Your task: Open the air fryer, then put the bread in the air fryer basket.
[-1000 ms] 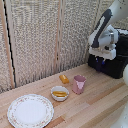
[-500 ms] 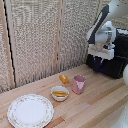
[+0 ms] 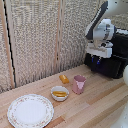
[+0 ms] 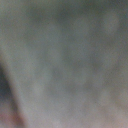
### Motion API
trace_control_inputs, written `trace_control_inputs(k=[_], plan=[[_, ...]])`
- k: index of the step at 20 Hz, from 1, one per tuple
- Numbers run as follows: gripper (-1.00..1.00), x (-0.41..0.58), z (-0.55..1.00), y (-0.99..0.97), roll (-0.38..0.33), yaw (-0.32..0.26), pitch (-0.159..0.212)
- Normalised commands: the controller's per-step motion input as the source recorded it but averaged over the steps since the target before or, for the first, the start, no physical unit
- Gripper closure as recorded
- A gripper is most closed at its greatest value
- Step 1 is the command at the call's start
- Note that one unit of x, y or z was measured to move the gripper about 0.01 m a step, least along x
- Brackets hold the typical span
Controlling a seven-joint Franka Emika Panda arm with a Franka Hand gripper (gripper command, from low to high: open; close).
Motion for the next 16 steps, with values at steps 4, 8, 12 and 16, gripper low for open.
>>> trace_control_inputs(k=[4, 8, 12, 16], plan=[[1.00, -0.204, 0.52, 0.64, 0.014, -0.123, -0.057], [1.00, -0.304, 0.18, 0.75, -0.030, -0.066, -0.033], [1.00, -0.239, 0.12, 0.77, -0.050, -0.043, -0.095], [1.00, -0.220, 0.20, 0.79, -0.028, -0.044, -0.097]])
